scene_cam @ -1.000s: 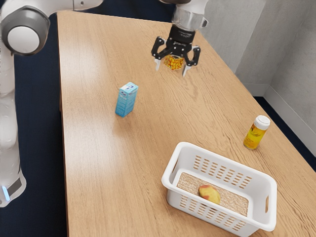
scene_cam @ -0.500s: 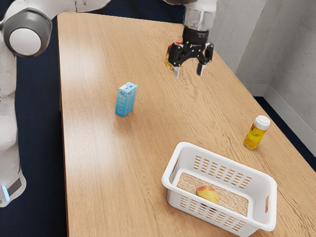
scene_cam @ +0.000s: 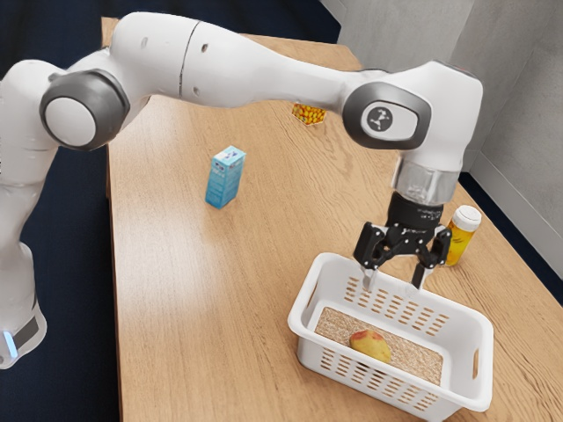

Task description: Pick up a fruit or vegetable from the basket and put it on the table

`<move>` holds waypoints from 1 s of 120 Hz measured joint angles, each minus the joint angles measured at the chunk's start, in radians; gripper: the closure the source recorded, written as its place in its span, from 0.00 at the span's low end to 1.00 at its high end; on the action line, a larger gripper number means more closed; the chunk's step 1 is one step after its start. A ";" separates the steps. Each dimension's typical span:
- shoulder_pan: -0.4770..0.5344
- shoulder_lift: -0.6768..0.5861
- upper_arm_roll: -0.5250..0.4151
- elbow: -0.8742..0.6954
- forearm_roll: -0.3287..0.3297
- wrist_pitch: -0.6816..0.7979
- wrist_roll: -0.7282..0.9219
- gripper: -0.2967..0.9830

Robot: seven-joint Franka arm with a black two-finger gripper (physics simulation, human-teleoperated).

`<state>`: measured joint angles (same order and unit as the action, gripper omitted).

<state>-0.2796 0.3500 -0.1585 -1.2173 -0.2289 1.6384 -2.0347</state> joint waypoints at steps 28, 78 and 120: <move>-0.135 -0.026 0.137 -0.124 -0.014 0.212 -0.004 0.23; -0.109 -0.121 0.138 -0.351 -0.019 0.407 -0.010 0.23; -0.125 -0.174 0.134 -0.474 -0.026 0.472 -0.015 0.23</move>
<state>-0.4048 0.1758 -0.0241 -1.6913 -0.2554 2.1105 -2.0494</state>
